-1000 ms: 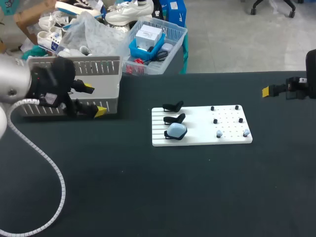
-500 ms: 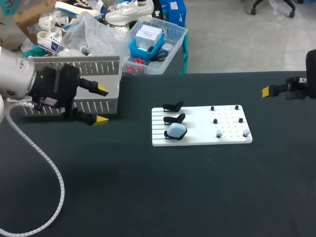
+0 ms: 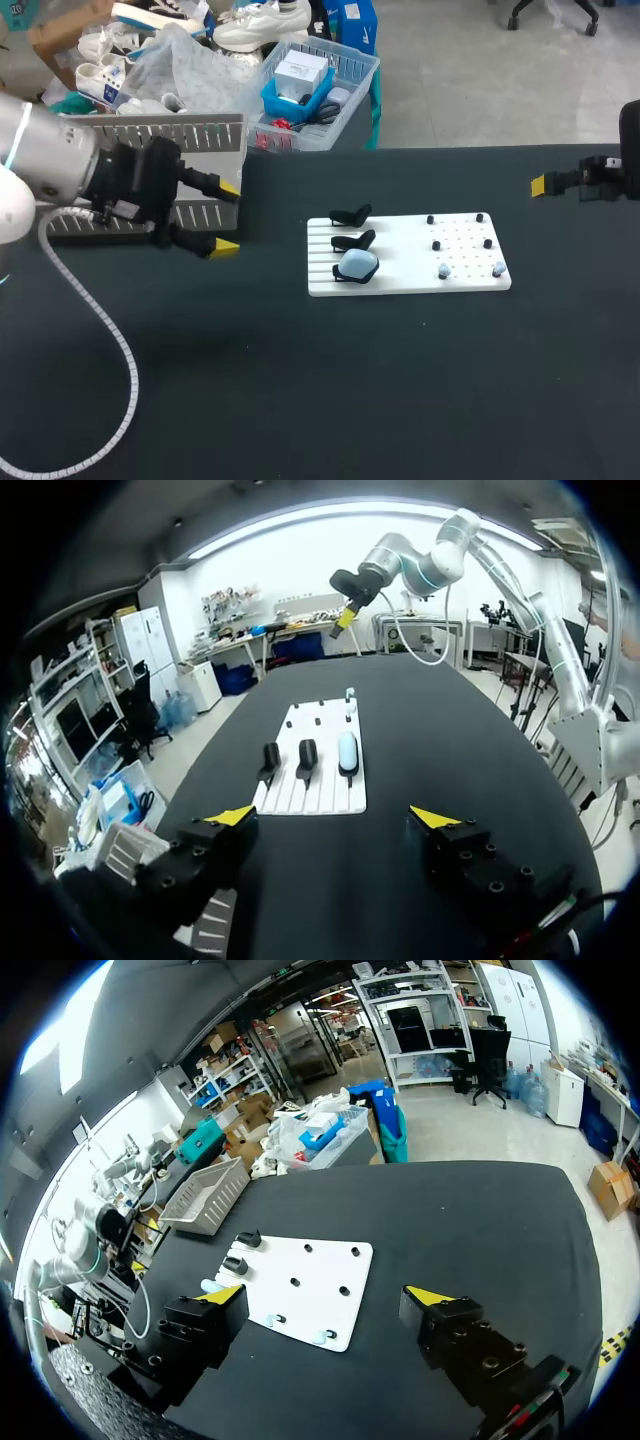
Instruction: Pick up each earbud case from the left stands, insert the matching earbuds, close the lid, and place the case in the box.
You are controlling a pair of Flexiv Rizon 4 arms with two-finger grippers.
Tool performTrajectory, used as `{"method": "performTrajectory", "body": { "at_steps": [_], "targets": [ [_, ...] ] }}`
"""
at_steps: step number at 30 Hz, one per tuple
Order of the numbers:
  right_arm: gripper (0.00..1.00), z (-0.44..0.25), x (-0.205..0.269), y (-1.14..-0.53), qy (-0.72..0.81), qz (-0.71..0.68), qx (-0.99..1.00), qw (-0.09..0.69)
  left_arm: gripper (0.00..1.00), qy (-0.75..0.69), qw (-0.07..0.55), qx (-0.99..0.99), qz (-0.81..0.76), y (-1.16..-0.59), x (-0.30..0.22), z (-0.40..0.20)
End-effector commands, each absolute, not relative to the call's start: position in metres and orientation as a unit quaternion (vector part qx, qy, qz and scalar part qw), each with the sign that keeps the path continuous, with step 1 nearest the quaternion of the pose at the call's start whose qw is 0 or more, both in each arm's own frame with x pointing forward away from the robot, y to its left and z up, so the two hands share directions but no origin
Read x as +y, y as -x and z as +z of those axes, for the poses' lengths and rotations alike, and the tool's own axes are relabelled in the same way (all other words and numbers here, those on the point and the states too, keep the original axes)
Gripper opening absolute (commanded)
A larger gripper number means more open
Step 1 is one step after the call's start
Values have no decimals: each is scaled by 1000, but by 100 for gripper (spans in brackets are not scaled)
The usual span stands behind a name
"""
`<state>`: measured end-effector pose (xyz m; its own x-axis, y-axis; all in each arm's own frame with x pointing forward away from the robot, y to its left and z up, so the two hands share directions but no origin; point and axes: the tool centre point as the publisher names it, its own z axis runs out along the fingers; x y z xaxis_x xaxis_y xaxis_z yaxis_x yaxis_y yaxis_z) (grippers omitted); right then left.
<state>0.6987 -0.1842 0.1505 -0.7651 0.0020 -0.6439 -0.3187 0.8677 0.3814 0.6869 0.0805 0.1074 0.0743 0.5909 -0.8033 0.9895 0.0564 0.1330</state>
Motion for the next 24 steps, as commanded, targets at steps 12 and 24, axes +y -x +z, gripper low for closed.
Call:
{"method": "performTrajectory", "body": {
  "at_steps": [12, 24],
  "targets": [
    [100, 150, -185, -699, 88, 243, 908, 331, 100, -637, 380, 612, -274, -662, 41, 99],
    [100, 150, -185, -699, 88, 243, 908, 331, 100, -627, 364, 636, -265, -667, 3, 85]
  ]
}}
